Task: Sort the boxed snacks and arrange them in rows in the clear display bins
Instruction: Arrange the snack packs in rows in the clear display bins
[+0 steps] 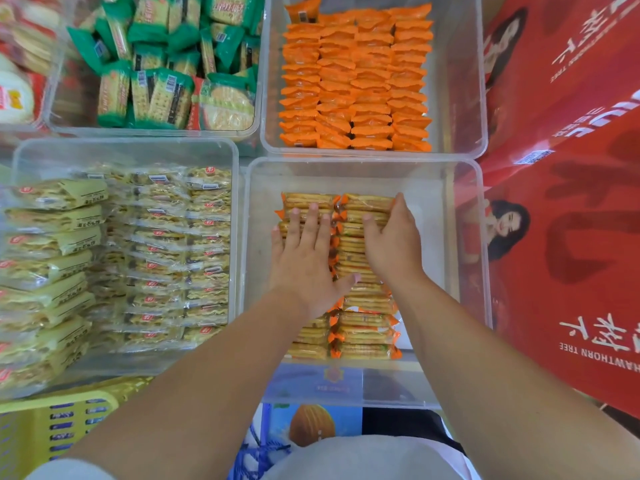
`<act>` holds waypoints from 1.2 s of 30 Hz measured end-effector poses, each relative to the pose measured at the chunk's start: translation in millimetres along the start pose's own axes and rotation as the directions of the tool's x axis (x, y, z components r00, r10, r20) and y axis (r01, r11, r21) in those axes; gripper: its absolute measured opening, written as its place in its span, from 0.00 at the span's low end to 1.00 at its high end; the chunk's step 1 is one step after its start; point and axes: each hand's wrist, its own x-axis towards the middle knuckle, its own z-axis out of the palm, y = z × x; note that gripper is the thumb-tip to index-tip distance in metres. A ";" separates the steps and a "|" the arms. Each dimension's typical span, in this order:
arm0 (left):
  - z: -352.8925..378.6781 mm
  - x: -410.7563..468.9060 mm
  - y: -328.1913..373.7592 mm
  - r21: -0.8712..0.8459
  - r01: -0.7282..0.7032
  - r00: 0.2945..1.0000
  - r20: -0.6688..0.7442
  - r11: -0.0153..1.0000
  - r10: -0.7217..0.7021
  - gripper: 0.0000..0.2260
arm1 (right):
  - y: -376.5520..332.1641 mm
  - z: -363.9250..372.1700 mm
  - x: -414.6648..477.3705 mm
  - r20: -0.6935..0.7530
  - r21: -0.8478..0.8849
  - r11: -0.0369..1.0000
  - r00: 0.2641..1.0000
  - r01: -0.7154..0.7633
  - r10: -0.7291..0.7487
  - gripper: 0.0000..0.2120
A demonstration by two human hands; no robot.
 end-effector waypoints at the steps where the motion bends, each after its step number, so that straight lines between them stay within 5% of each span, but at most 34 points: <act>1: 0.3 0.6 -1.3 -0.002 0.002 1.000 -0.002 1.000 -0.002 0.50 | -1.3 0.2 0.2 0.025 -0.021 1.000 1.000 0.018 -0.018 0.34; 11: -8.0 18.4 -2.9 -0.029 -0.022 0.997 -0.076 0.999 0.020 0.48 | 7.6 9.3 -2.1 0.089 -0.354 0.896 0.963 0.270 -0.255 0.32; 18: -4.8 21.5 -3.9 0.013 -0.029 0.998 -0.058 0.999 0.030 0.46 | 24.6 5.3 0.2 0.151 -0.346 0.854 0.922 0.388 -0.357 0.30; 23: -5.1 23.7 -3.7 0.067 0.012 0.999 -0.031 0.998 -0.010 0.48 | 31.7 2.6 0.2 0.155 0.013 0.939 0.928 0.342 -0.340 0.36; 27: -6.3 23.0 -4.1 0.063 0.010 1.000 -0.024 0.998 -0.009 0.48 | 28.1 1.3 -0.4 0.009 0.309 0.946 0.994 0.099 -0.107 0.41; 32: -8.8 22.1 -4.0 0.029 -0.005 1.000 -0.017 1.000 0.006 0.46 | 27.8 -3.5 6.2 -0.049 0.341 0.939 0.997 -0.040 0.060 0.35; 36: -10.9 22.1 -4.3 0.038 -0.022 1.000 -0.001 0.999 0.023 0.43 | 26.8 -2.5 1.5 0.041 0.398 0.917 0.999 -0.030 0.015 0.32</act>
